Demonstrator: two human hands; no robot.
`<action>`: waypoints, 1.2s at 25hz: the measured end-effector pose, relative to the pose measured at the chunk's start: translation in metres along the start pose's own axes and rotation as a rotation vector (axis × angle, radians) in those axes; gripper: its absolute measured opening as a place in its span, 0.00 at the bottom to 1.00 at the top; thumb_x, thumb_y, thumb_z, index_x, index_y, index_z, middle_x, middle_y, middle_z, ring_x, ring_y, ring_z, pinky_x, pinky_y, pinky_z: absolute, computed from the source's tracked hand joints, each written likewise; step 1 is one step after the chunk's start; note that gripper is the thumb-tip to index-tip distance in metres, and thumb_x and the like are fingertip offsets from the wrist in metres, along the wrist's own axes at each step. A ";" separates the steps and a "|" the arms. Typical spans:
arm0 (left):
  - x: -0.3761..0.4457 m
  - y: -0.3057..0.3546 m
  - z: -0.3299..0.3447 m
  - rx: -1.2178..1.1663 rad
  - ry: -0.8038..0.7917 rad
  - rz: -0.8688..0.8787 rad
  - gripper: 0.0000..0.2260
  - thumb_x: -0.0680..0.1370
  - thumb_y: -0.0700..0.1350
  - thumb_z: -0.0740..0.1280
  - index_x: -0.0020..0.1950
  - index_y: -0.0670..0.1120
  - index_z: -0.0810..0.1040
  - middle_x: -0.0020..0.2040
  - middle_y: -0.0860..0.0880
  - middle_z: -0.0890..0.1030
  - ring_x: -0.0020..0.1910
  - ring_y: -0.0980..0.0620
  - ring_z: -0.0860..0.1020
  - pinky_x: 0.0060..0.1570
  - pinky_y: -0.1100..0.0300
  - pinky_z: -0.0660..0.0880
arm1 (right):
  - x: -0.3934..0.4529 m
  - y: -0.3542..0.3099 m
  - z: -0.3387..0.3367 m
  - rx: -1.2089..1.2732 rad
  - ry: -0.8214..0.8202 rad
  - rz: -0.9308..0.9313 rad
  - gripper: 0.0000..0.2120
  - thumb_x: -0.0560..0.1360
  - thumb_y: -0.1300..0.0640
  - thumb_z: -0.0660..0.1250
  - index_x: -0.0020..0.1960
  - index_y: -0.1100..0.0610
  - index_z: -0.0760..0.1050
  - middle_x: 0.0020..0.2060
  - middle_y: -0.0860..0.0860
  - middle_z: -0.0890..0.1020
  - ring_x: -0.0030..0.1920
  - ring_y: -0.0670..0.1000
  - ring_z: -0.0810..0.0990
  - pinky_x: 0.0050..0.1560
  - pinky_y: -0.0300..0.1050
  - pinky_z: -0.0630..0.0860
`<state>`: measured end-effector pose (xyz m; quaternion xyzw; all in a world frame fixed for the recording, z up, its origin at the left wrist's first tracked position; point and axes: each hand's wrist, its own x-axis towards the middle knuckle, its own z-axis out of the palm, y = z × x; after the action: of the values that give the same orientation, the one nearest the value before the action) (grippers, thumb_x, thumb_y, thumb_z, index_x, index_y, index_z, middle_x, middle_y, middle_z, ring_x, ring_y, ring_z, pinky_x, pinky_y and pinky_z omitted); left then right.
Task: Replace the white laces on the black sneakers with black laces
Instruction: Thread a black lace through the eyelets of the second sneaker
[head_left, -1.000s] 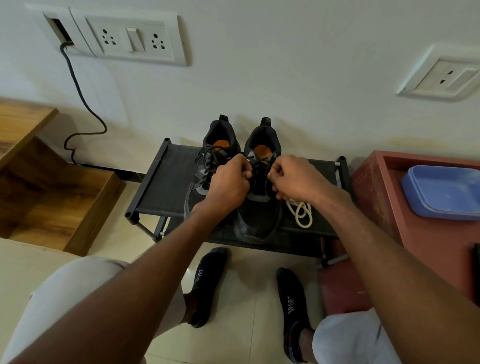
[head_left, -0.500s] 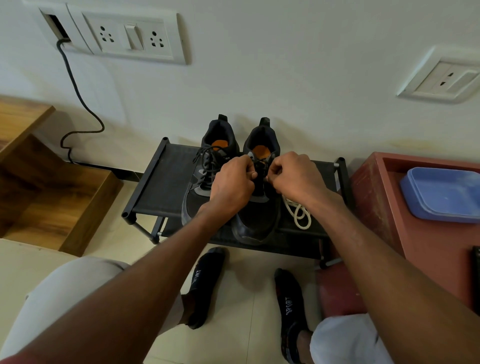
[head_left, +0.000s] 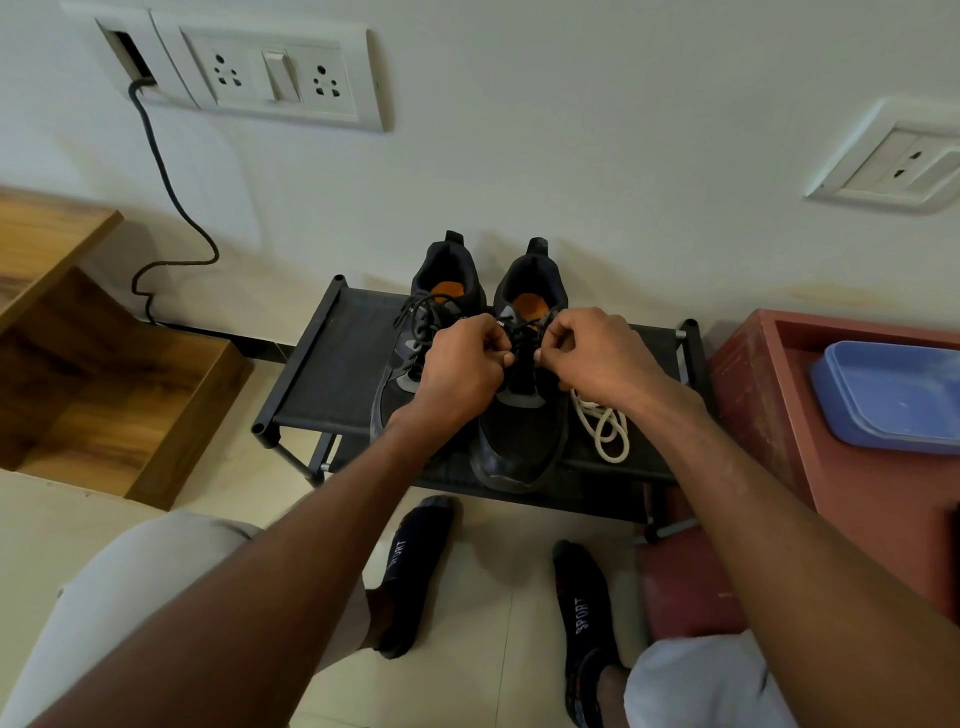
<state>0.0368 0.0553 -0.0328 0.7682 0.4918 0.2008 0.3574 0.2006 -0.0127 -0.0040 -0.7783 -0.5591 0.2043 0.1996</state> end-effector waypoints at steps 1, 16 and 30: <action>-0.001 0.001 0.000 0.001 0.005 0.008 0.06 0.80 0.40 0.71 0.47 0.50 0.78 0.39 0.54 0.78 0.39 0.57 0.76 0.35 0.61 0.68 | 0.000 0.001 0.000 0.020 -0.017 0.014 0.05 0.78 0.53 0.75 0.47 0.47 0.80 0.42 0.46 0.84 0.41 0.48 0.85 0.49 0.53 0.85; 0.006 0.002 -0.003 -0.049 0.014 -0.050 0.06 0.81 0.38 0.65 0.48 0.49 0.78 0.40 0.49 0.81 0.41 0.48 0.81 0.43 0.45 0.81 | 0.002 0.003 -0.001 0.009 0.068 0.032 0.02 0.80 0.53 0.72 0.50 0.47 0.80 0.42 0.46 0.84 0.42 0.49 0.84 0.46 0.53 0.84; 0.001 0.009 0.009 -0.046 0.058 0.039 0.08 0.81 0.41 0.68 0.44 0.52 0.75 0.37 0.53 0.78 0.36 0.53 0.75 0.35 0.51 0.72 | 0.007 -0.004 0.004 0.090 0.188 0.006 0.04 0.80 0.54 0.70 0.46 0.49 0.80 0.41 0.44 0.83 0.40 0.45 0.82 0.43 0.46 0.82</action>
<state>0.0488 0.0509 -0.0320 0.7631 0.4820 0.2411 0.3566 0.1976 -0.0043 -0.0058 -0.7860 -0.5259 0.1556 0.2853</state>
